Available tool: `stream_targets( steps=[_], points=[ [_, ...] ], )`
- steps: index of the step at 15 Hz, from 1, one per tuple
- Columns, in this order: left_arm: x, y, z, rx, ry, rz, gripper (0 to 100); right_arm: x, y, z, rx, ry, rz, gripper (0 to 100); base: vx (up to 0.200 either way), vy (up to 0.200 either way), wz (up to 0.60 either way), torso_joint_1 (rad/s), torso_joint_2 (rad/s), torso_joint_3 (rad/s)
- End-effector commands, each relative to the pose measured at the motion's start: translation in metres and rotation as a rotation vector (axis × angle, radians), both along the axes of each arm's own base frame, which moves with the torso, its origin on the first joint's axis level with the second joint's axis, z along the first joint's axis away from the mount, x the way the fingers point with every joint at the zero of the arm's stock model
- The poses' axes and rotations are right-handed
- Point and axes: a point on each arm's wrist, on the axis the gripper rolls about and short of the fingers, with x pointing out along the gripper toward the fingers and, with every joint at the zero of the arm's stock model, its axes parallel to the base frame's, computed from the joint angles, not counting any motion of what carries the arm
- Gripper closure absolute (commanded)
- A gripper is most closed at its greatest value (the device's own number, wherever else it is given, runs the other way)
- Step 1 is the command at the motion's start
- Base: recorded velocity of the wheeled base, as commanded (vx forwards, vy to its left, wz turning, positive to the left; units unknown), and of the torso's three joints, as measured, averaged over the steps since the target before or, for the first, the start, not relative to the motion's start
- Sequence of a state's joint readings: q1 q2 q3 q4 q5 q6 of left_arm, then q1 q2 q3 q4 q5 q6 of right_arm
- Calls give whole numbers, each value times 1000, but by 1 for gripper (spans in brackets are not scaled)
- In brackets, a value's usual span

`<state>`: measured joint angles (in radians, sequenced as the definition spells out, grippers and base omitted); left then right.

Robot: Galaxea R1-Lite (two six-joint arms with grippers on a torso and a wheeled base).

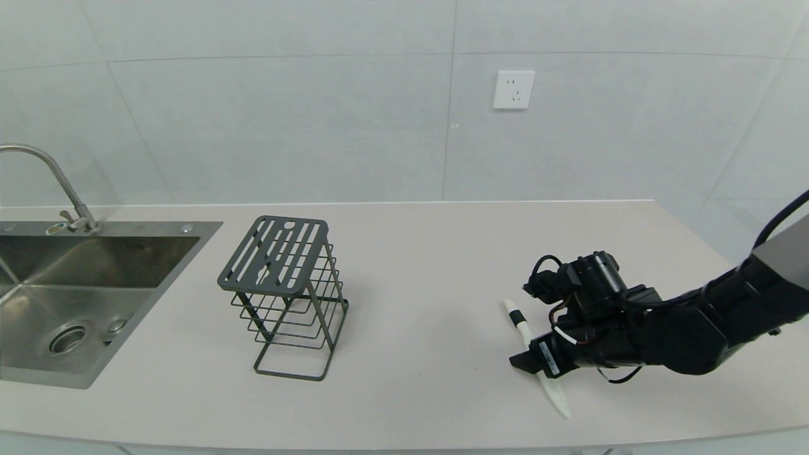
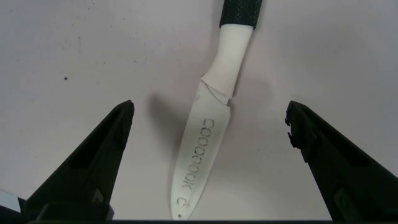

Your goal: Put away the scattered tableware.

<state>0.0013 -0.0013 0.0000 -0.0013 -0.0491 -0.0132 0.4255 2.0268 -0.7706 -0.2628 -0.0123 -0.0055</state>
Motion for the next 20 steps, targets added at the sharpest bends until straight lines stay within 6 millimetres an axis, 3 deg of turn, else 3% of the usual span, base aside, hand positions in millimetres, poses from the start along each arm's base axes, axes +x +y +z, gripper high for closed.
stream_targets(
  steps=[1,10,11,15,20],
  points=[
    [0,0,0,-1,1,0,0,1,3,-5,-3,6,8,0,0,0,0,0,0,0],
    [0,0,0,-1,1,0,0,6,5,-17,-7,9,3,0,0,0,0,0,0,0],
    [0,0,0,-1,1,0,0,6,5,-18,-8,12,3,100,0,0,0,0,0,0],
    [0,0,0,-1,1,0,0,6,6,-26,-41,26,-7,100,0,0,0,0,0,0],
    [0,0,0,-1,1,0,0,5,6,-18,-35,3,-9,100,0,0,0,0,0,0]
  ],
)
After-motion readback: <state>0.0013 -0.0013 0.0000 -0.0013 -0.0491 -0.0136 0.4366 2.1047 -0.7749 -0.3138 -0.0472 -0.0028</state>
